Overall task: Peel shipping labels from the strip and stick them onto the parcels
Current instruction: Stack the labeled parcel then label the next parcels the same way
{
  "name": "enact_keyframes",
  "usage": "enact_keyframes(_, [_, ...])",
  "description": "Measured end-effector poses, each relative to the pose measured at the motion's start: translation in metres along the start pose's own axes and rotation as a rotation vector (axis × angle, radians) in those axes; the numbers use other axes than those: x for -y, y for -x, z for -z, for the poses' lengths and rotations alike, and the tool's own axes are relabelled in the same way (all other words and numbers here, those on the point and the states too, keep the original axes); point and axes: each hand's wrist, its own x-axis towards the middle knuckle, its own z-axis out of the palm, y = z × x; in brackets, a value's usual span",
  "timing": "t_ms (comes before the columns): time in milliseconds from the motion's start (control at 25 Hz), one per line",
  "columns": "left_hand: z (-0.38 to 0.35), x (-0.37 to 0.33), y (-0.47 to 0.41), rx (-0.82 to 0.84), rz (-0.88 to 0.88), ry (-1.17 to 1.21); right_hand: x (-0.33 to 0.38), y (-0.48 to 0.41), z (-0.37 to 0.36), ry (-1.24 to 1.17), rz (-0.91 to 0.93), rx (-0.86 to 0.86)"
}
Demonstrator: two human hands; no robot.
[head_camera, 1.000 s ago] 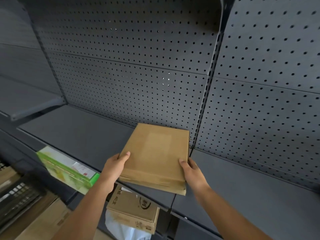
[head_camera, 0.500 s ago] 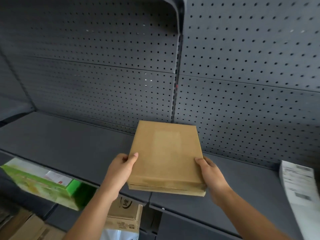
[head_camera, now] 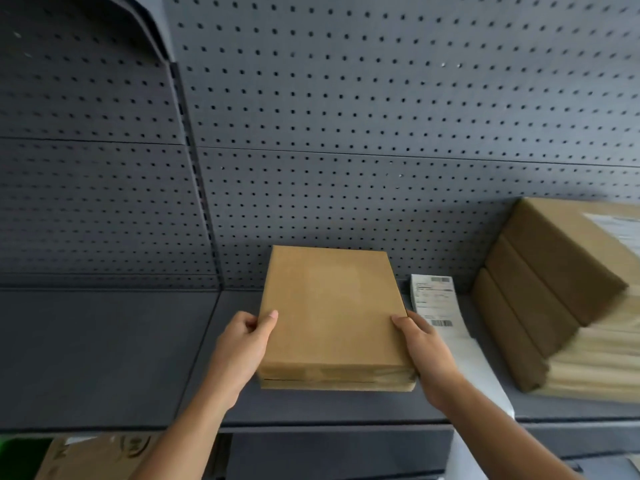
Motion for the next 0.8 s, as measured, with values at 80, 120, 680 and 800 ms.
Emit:
enact_keyframes(80, [-0.01, 0.001, -0.001, 0.001, 0.009, -0.014, -0.006, -0.005, 0.008, -0.004, -0.011, 0.01])
enact_keyframes(120, [-0.014, 0.002, -0.001, -0.003, 0.016, -0.025, -0.008, -0.006, 0.01, -0.01, -0.019, 0.018])
enact_keyframes(680, [-0.028, 0.028, -0.002, -0.069, 0.09, -0.063, -0.036, -0.029, 0.004, 0.051, -0.02, 0.083])
enact_keyframes(800, [-0.029, 0.029, -0.003, -0.063, 0.078, -0.044, -0.035, -0.029, 0.004, 0.044, -0.026, 0.094])
